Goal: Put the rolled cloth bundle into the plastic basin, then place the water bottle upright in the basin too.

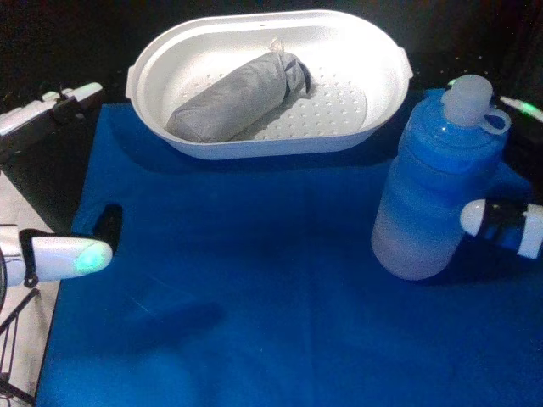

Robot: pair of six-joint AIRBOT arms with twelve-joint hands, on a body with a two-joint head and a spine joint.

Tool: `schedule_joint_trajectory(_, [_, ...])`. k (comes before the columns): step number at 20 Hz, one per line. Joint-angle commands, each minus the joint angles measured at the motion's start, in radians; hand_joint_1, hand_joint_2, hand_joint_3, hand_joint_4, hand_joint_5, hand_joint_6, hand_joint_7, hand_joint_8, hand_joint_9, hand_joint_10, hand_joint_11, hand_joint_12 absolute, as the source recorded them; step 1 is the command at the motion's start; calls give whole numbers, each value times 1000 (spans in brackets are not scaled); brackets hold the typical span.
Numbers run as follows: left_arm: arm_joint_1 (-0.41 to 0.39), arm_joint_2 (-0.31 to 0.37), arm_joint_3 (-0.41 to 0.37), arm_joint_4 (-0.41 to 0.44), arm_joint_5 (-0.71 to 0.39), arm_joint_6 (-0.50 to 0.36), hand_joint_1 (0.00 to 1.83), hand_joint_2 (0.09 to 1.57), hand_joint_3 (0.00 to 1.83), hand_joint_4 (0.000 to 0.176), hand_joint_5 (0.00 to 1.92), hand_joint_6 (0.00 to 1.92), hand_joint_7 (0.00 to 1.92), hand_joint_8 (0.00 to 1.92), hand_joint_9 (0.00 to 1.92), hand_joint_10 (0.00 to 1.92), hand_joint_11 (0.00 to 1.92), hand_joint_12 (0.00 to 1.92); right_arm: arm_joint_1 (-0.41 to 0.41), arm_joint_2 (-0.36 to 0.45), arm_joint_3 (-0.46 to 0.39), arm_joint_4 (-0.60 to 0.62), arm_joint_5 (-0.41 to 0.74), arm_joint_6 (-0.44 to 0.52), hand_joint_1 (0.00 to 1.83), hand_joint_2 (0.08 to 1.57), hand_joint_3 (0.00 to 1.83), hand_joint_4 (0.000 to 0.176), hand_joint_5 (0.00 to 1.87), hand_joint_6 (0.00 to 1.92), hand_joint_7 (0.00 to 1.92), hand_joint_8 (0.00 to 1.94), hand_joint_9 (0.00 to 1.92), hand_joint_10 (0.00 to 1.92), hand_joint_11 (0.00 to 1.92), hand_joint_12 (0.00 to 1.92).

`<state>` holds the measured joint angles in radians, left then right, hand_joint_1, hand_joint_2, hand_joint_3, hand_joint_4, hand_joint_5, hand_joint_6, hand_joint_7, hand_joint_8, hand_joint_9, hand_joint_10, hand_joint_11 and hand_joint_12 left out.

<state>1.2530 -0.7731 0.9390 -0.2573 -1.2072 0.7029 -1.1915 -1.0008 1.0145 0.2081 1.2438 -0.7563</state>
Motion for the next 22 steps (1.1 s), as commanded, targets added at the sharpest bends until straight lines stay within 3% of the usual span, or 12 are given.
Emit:
schedule_joint_trajectory(1, [-5, -5, 9, -8, -115, -14, 578, 856, 5, 176, 78, 1, 40, 2, 10, 2, 26, 47, 15, -2, 5, -14, 115, 14, 764, 1043, 3, 33, 135, 2, 243, 4, 179, 4, 0, 587])
schedule_joint_trajectory(5, [-5, -11, 10, -8, -113, -17, 611, 862, 3, 163, 89, 3, 40, 0, 13, 2, 29, 49, 21, -9, 8, -30, 102, 14, 764, 1029, 0, 62, 174, 8, 255, 4, 185, 8, 0, 555])
schedule_joint_trajectory(6, [-5, -11, 10, -8, -113, -18, 606, 865, 3, 161, 88, 2, 40, 0, 10, 1, 25, 48, 26, -12, 11, -34, 97, 14, 774, 1019, 0, 65, 183, 5, 279, 7, 203, 10, 0, 523])
schedule_joint_trajectory(7, [-5, -12, 10, -8, -113, -19, 597, 863, 1, 176, 84, 1, 42, 1, 10, 0, 27, 50, 37, -18, 18, -37, 91, 14, 806, 1006, 0, 63, 203, 9, 304, 13, 217, 12, 0, 525])
schedule_joint_trajectory(11, [-1, -16, 8, -8, -117, -24, 568, 868, 1, 175, 80, 0, 38, 0, 23, 4, 47, 60, 124, -46, 63, -73, 7, 14, 818, 1012, 0, 54, 228, 0, 340, 0, 268, 2, 0, 779])
schedule_joint_trajectory(13, [-1, -19, 9, -2, -115, -28, 573, 869, 1, 175, 83, 2, 35, 0, 29, 5, 53, 63, 131, -51, 71, -73, 3, 14, 812, 1017, 1, 63, 240, 2, 327, 2, 265, 0, 0, 820])
schedule_joint_trajectory(17, [1, -20, 8, -3, -116, -30, 517, 852, 0, 176, 61, 0, 24, 1, 0, 0, 35, 66, 131, -50, 73, -65, 2, 14, 829, 1036, 0, 38, 291, 0, 448, 3, 401, 9, 78, 828])
schedule_joint_trajectory(18, [2, -21, 8, -3, -117, -31, 510, 853, 0, 176, 61, 0, 24, 1, 0, 0, 41, 70, 131, -49, 75, -62, -1, 14, 845, 1051, 0, 16, 351, 3, 524, 7, 511, 21, 199, 789])
schedule_joint_trajectory(19, [2, -21, 8, -3, -117, -31, 520, 857, 0, 174, 60, 0, 24, 1, 5, 2, 60, 81, 131, -48, 77, -62, -3, 14, 957, 1143, 0, 0, 626, 38, 787, 50, 831, 83, 535, 800])
schedule_joint_trajectory(20, [2, -22, 7, -3, -117, -31, 525, 861, 2, 162, 62, 1, 27, 2, 15, 6, 64, 84, 131, -48, 78, -62, -5, 14, 1139, 1199, 0, 0, 675, 1047, 893, 963, 1004, 151, 728, 845])
schedule_joint_trajectory(21, [2, -25, 8, -3, -117, -32, 510, 860, 1, 173, 59, 0, 25, 0, 19, 6, 61, 86, 131, -48, 80, -62, -5, 14, 1218, 1186, 12, 0, 708, 1227, 958, 1189, 1171, 553, 931, 1140])
schedule_joint_trajectory(22, [3, -27, 8, -4, -117, -32, 505, 861, 1, 172, 59, 0, 23, 0, 20, 5, 61, 87, 131, -48, 81, -61, -5, 14, 1228, 1177, 7, 0, 733, 1211, 981, 1172, 1155, 849, 1025, 1217])
